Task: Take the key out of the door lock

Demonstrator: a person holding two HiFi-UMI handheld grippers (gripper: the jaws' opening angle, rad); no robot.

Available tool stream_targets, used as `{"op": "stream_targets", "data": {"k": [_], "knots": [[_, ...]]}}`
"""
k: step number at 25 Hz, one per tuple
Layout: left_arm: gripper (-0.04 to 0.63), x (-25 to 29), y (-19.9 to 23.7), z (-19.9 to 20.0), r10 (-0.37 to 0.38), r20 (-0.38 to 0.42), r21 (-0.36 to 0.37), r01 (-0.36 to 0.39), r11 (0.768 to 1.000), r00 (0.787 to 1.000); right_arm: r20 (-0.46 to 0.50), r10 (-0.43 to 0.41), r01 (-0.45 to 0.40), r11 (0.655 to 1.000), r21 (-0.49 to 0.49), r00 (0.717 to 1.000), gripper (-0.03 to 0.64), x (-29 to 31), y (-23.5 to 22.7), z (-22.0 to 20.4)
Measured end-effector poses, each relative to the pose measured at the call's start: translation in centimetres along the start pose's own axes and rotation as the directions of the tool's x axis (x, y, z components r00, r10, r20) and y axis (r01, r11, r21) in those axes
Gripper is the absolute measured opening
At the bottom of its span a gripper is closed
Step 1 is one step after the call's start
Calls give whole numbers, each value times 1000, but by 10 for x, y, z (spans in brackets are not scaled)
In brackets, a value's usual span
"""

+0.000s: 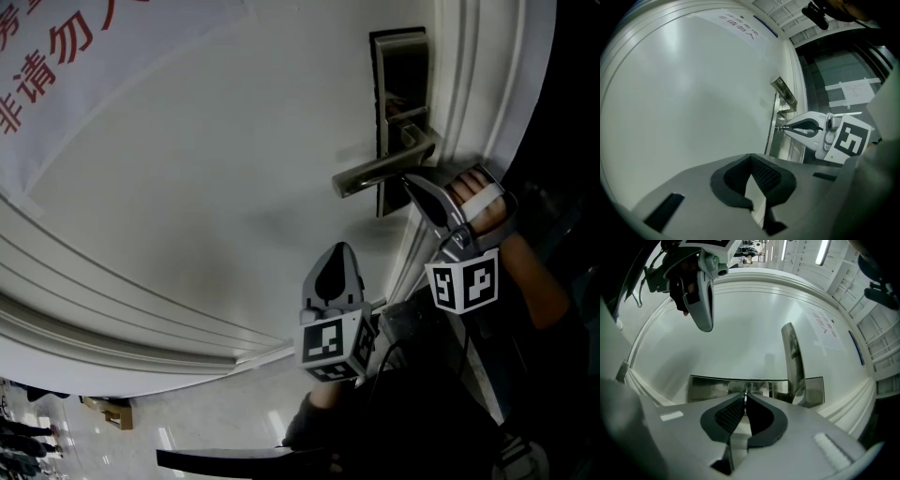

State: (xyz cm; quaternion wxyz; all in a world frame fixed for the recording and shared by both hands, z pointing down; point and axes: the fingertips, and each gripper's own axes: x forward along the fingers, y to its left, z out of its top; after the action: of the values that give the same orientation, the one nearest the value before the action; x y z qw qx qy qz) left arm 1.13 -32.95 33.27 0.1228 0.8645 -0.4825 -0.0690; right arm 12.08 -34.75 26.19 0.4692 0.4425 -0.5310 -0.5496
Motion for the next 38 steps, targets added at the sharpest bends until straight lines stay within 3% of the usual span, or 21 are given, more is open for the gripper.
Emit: {"op": "stream_targets", "data": {"k": [4,11,22,31,38], "knots": [[-1,-1,2,0,11,-4,-8,-11,1000,1000,-4,4,-4,1000,23,1000,12,0,-1,0],[-1,-2,4,-2,13,-1,-10,-13,1000,1000,0,0,0,999,-44,1000,12,-1,1,0],[-2,-2,5,-1,15,1,-13,-15,1000,1000,-13,14,-13,1000,20,1000,12,-1,-1,0],[0,0,5,-3,11,-4,-21,-11,1000,1000,-12,-1,0,999,-44,1000,11,-1,1,0],[0,-1,7,-1,15,2,-19,-15,1000,1000,-22,12,-12,1000,-3,1000,11,-1,0,-1]]}}
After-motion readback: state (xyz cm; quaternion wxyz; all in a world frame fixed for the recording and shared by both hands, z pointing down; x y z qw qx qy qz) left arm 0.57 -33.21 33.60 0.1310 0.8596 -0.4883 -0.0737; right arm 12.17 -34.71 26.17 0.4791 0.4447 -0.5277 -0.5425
